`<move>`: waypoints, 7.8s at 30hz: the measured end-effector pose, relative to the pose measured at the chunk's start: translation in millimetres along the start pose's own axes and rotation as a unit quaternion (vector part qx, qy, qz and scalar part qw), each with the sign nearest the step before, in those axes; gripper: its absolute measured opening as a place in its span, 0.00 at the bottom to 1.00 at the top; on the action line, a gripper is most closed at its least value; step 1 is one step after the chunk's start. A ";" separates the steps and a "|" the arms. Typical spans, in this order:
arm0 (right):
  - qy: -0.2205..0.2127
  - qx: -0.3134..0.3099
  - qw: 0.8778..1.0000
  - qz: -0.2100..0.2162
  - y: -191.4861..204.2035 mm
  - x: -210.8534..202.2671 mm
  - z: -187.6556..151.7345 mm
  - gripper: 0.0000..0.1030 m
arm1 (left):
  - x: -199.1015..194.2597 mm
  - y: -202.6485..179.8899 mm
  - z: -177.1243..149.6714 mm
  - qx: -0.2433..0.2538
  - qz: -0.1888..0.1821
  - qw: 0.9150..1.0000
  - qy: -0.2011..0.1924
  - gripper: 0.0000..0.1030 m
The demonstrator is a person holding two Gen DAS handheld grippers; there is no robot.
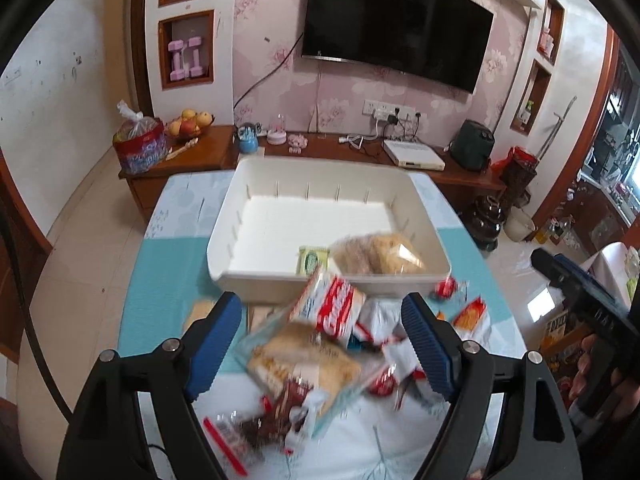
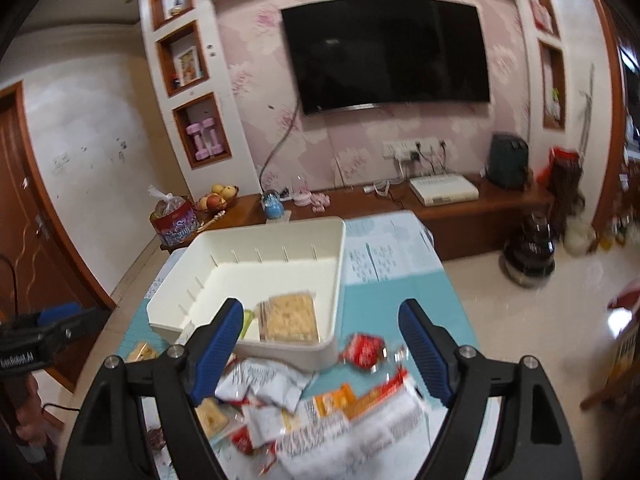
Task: Organize snacks
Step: 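Move both tools back to the pile, rolling the right tool toward the white long packet, then grasp the brown chocolate packet with the left tool while the right grasps the white long packet, then carry both packets into the white basket and open both tools, then move both tools back over the remaining snacks on the table, then grasp the clear puffed rice bar bag with the left tool while the right grasps the dark red-edged packet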
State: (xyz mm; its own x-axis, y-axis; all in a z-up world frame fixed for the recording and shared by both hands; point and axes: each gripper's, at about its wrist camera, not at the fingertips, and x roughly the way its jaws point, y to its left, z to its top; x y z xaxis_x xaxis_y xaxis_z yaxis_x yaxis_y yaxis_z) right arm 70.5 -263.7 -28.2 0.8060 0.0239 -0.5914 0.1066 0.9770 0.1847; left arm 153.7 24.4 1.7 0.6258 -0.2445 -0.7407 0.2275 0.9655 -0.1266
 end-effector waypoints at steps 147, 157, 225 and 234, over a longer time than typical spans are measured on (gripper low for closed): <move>-0.019 -0.138 0.983 0.116 80.6 17.4 -1.6 0.75 | -7.4 63.7 -1.7 -0.048 0.049 0.998 -0.014 0.75; -0.008 -0.186 0.972 0.140 100.7 -4.5 -46.5 0.75 | -18.5 101.8 -29.6 -0.068 0.069 0.995 0.023 0.76; 0.177 -0.285 0.920 0.201 223.2 106.5 -199.8 0.43 | 173.0 155.0 -70.4 -0.067 0.034 0.979 0.192 0.29; 0.191 -0.281 0.919 0.201 220.2 103.4 -202.5 0.42 | 156.7 158.0 -85.9 -0.107 0.026 0.973 0.205 0.28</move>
State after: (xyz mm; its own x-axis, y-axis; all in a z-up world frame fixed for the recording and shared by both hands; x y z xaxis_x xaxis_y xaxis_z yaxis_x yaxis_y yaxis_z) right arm 59.4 -3.2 -207.6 0.4405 0.3748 -0.8158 -0.5595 0.8252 0.0770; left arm 223.7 146.2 -191.1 0.2723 -0.1817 -0.9449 0.0150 0.9827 -0.1846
